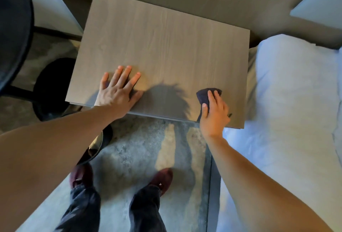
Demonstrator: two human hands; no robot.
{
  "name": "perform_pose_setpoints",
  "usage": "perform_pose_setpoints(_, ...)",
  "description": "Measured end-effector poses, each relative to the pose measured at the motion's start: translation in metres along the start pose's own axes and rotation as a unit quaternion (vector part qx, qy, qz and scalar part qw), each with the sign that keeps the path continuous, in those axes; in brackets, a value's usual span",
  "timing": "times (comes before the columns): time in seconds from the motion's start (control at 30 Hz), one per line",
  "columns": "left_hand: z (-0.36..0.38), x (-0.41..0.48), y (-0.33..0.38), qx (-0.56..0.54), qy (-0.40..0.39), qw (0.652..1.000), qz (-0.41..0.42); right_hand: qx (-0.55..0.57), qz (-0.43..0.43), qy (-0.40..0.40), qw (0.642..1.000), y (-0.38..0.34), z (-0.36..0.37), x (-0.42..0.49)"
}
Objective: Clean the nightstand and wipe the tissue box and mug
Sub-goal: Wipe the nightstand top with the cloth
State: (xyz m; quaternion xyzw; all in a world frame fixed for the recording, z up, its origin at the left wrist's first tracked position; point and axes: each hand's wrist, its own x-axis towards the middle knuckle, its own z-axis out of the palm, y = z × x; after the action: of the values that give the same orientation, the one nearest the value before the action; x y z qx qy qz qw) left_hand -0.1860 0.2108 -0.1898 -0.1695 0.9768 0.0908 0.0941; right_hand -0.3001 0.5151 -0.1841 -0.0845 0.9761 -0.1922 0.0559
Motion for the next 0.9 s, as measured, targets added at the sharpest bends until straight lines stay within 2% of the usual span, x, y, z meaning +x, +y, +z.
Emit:
perform_pose_setpoints(0.13,0.007,0.003,0.000,0.006,0.002,1.000,-0.004,-0.008,-0.035,0.032,0.999,-0.016,0.024,-0.032)
perform_pose_setpoints(0.3,0.001,0.004,-0.006,-0.014,-0.010,1.000,0.018,0.027,-0.045,0.005,0.999,-0.047,0.035,-0.071)
perform_pose_setpoints(0.47,-0.008,0.001,-0.015,-0.062,-0.053,0.995,0.062,0.058,-0.016,-0.010,0.998,-0.092,0.050,-0.105)
perform_pose_setpoints(0.57,-0.025,0.003,-0.029,-0.089,-0.105,0.986,0.097,0.105,0.002,-0.060,0.993,-0.118,0.051,-0.115)
perform_pose_setpoints(0.63,-0.043,0.000,-0.044,-0.146,-0.118,0.976,0.108,0.165,0.053,-0.092,0.981,-0.140,0.048,-0.119)
perform_pose_setpoints(0.77,-0.088,-0.034,-0.097,-0.361,-0.127,0.924,0.013,0.318,0.143,-0.118,0.930,-0.213,0.031,-0.124)
perform_pose_setpoints(0.9,-0.123,-0.085,-0.171,-0.461,-0.082,0.880,-0.077,0.379,0.112,-0.139,0.908,-0.298,0.029,-0.133)
